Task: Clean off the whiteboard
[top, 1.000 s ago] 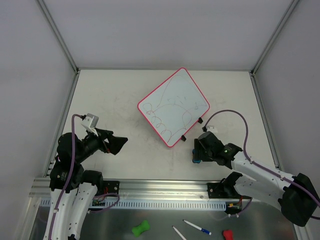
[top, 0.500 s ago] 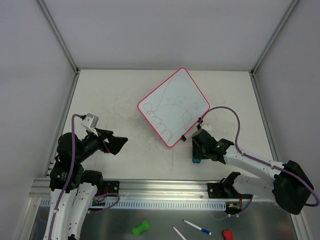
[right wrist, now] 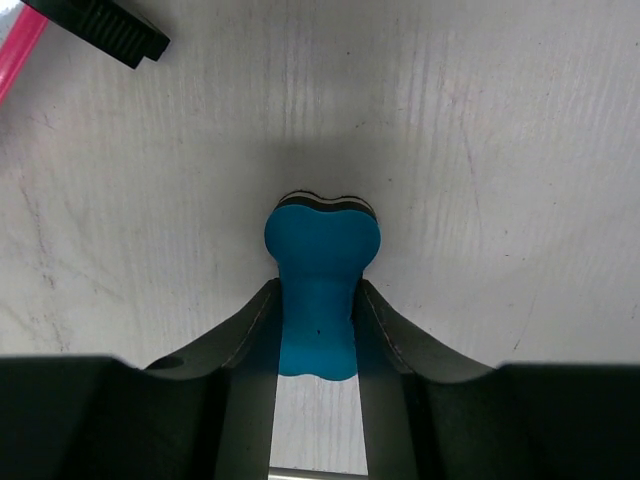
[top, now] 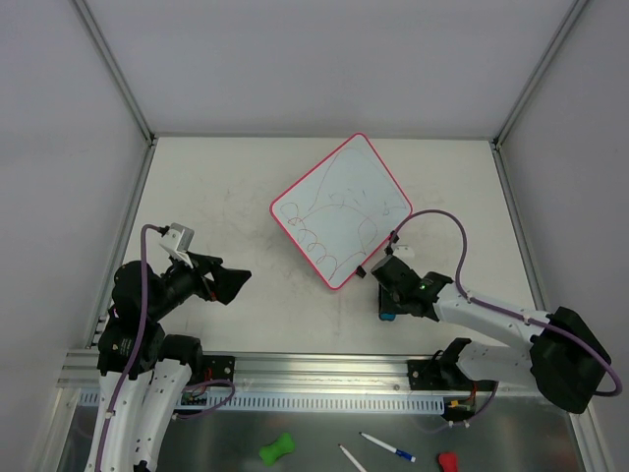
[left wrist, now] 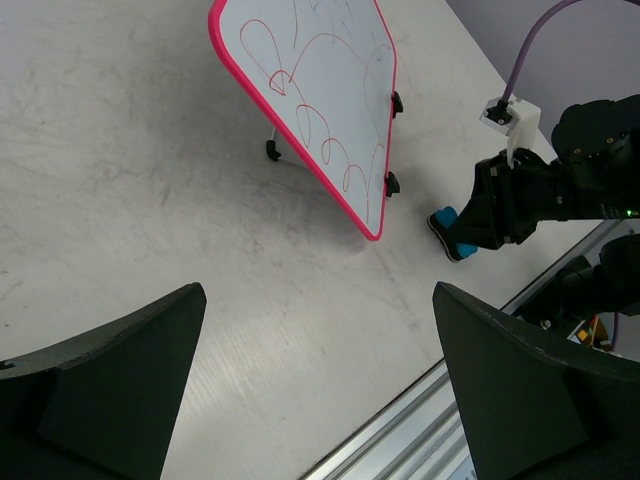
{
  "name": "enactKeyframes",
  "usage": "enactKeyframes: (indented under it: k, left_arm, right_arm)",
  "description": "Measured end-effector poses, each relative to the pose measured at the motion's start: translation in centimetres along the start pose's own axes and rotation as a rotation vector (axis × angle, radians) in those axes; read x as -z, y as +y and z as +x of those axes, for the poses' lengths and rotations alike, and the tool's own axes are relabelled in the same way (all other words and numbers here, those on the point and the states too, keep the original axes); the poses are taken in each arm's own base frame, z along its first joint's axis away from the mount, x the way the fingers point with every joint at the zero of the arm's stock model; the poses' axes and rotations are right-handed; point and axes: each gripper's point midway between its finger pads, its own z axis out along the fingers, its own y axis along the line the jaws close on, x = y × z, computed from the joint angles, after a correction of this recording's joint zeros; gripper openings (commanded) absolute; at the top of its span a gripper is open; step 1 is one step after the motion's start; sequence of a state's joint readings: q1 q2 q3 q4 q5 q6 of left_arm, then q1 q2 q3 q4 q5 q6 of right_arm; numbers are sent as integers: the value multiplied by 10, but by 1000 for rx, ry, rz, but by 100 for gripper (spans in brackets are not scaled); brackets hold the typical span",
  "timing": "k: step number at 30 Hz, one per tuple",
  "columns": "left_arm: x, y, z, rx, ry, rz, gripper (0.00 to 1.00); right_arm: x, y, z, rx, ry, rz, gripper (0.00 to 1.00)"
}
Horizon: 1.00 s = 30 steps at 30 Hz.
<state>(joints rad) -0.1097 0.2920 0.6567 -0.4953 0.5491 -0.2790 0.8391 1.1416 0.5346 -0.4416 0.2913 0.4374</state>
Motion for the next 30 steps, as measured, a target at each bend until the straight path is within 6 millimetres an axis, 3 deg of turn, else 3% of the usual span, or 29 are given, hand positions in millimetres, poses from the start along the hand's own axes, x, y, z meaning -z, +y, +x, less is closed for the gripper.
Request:
enactKeyframes:
  k: [3, 5, 9, 14, 20, 24, 30]
  left_arm:
    - [0, 0, 0, 0, 0, 0, 99]
    - [0, 0, 0, 0, 0, 0, 99]
    - [0, 0, 0, 0, 0, 0, 99]
    - [0, 0, 0, 1, 0, 0, 99]
    - [-2, 2, 1, 7, 11, -4, 99]
    - [-6, 5, 4, 24, 36, -13, 99]
    - [-18, 12, 8, 101, 83, -29, 94]
  right_arm:
    - [0, 0, -1, -2, -5, 4, 21]
    - [0, 0, -3, -5, -9, 7, 21]
    - [2, 4, -9, -3, -22, -1, 0]
    - [17, 17, -31, 29, -75, -51, 0]
    - [64, 66, -103, 119, -241, -205, 0]
    - [94, 110, -160, 192, -348, -299, 0]
    - [99, 170, -211, 310, -392, -397, 0]
